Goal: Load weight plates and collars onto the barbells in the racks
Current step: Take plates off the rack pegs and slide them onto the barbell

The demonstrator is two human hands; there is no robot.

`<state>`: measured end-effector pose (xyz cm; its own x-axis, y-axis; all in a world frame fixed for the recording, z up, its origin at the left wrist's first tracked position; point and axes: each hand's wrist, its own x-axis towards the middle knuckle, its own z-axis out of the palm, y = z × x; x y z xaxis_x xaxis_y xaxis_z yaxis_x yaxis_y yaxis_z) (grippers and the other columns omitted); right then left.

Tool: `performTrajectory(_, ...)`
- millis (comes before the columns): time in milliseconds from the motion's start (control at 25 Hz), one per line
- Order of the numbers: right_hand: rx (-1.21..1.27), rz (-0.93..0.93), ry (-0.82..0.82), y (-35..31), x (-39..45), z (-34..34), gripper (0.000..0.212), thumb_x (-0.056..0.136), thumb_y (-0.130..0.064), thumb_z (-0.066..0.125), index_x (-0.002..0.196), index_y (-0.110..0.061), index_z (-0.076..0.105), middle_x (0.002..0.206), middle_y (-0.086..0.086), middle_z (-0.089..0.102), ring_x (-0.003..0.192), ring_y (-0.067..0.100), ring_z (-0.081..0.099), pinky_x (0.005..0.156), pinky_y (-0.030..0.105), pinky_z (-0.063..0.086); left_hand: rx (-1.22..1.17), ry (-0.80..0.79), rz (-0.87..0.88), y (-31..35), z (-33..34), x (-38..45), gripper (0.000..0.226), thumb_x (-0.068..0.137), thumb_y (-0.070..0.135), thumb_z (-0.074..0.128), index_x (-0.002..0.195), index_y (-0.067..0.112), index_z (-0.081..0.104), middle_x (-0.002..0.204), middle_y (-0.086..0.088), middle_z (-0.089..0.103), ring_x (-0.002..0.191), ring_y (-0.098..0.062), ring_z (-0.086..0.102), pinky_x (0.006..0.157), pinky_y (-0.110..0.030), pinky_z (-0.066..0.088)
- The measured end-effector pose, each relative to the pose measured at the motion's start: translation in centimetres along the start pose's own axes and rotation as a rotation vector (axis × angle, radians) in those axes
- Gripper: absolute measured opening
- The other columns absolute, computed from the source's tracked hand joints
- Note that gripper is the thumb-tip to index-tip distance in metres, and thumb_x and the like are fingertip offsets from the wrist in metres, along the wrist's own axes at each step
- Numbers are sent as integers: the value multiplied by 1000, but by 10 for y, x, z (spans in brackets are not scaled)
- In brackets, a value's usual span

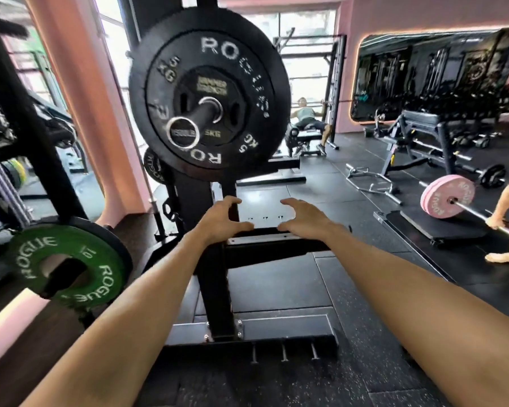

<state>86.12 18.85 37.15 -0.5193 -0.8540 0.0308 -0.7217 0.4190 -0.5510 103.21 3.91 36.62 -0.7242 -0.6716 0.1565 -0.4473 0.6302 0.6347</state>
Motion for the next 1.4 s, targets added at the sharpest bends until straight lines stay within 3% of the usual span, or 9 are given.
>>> performTrajectory(120, 32, -16, 52, -50, -5, 6, 76, 76, -41, 68, 144, -37, 33, 152, -3, 36, 137, 20, 38, 114, 43, 30, 23, 50, 15, -16, -45, -18, 69, 73, 38, 81, 133, 25, 49, 128, -2, 51, 113, -15, 50, 90, -25, 37)
performTrajectory(280, 59, -43, 116, -104, -15, 11, 73, 78, -38, 68, 144, -35, 36, 152, -4, 37, 138, 20, 37, 113, 43, 31, 14, 96, 49, -33, -99, -36, 72, 65, 47, 82, 128, 31, 51, 122, 1, 56, 114, -17, 55, 97, -33, 45)
performTrajectory(440, 74, -75, 167, -140, -15, 3, 68, 85, -34, 64, 146, -30, 35, 151, 0, 38, 136, 23, 39, 110, 41, 36, 10, 140, 72, -40, -149, -42, 66, 76, 38, 79, 134, 25, 49, 123, 2, 50, 116, -15, 49, 92, -26, 38)
performTrajectory(640, 69, -73, 355, -171, 4, -34, 55, 90, -34, 59, 141, -21, 43, 138, 6, 54, 124, 26, 52, 103, 37, 42, -11, 261, 88, -26, -195, -14, 53, 83, 34, 71, 130, 19, 51, 121, -6, 61, 111, -23, 58, 92, -32, 45)
performTrajectory(800, 77, -86, 423, -177, 36, -64, 53, 91, -31, 58, 139, -15, 44, 137, 8, 54, 123, 27, 52, 101, 35, 42, 10, 367, 83, -8, -211, 21, 46, 87, 32, 64, 129, 16, 52, 120, -6, 63, 111, -24, 58, 96, -35, 46)
performTrajectory(1000, 50, -46, 443, -166, 98, -77, 55, 90, -32, 58, 138, -10, 42, 133, 11, 56, 119, 30, 54, 99, 39, 45, 82, 427, 65, 1, -214, 80, 42, 91, 27, 56, 130, 14, 50, 114, -8, 63, 106, -29, 59, 88, -37, 46)
performTrajectory(1240, -7, -50, 444, -165, 179, -88, 57, 91, -29, 55, 141, -9, 37, 140, 15, 48, 126, 34, 48, 103, 43, 42, 131, 436, 33, -2, -210, 159, 51, 90, 22, 56, 136, 7, 42, 128, -18, 57, 118, -38, 55, 99, -49, 45)
performTrajectory(1400, -53, -48, 441, -168, 220, -88, 53, 91, -25, 56, 135, -5, 35, 136, 21, 47, 126, 39, 47, 104, 46, 41, 189, 443, 32, -6, -206, 196, 46, 91, 24, 56, 129, 5, 41, 126, -20, 56, 118, -39, 53, 98, -48, 45)
